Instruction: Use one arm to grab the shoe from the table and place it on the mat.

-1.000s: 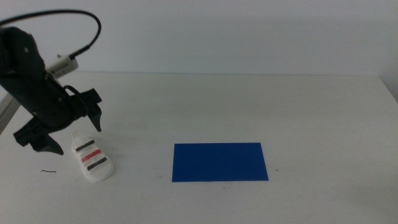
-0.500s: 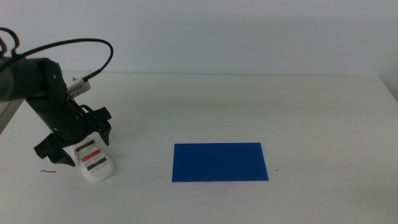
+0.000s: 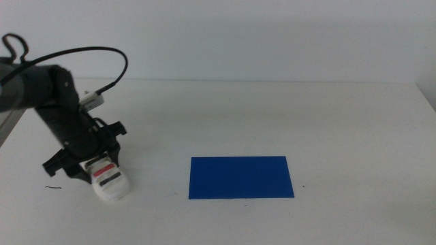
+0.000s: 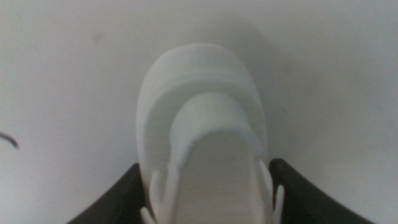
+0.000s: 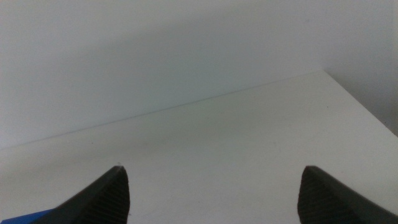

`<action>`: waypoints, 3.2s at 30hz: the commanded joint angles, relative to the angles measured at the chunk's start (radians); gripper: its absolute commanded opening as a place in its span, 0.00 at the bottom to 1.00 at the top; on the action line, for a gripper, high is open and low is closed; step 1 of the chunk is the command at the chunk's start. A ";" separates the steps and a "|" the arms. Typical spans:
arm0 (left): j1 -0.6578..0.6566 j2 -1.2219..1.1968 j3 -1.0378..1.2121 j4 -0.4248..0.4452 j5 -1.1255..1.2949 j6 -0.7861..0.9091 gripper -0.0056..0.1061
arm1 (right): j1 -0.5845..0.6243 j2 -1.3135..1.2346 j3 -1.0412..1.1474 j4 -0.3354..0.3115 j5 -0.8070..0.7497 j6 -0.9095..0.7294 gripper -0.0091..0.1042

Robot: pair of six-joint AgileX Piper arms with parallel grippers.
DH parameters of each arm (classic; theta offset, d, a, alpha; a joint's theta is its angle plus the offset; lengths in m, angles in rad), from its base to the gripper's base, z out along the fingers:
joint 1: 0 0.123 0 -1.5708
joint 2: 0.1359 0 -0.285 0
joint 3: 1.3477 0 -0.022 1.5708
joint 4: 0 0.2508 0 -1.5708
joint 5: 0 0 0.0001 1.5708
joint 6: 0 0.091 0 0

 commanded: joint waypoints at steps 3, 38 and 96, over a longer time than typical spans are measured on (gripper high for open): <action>-0.085 -0.014 -0.110 0.003 0.117 -0.032 0.03 | 0.000 -0.005 0.002 -0.005 -0.009 -0.004 0.78; -0.613 0.373 -0.856 0.025 0.392 1.475 0.10 | 0.000 -0.005 0.002 -0.005 -0.009 -0.004 0.78; -0.308 -0.417 -0.306 -0.314 0.283 1.390 0.89 | 0.000 -0.005 0.002 -0.005 -0.009 -0.004 0.78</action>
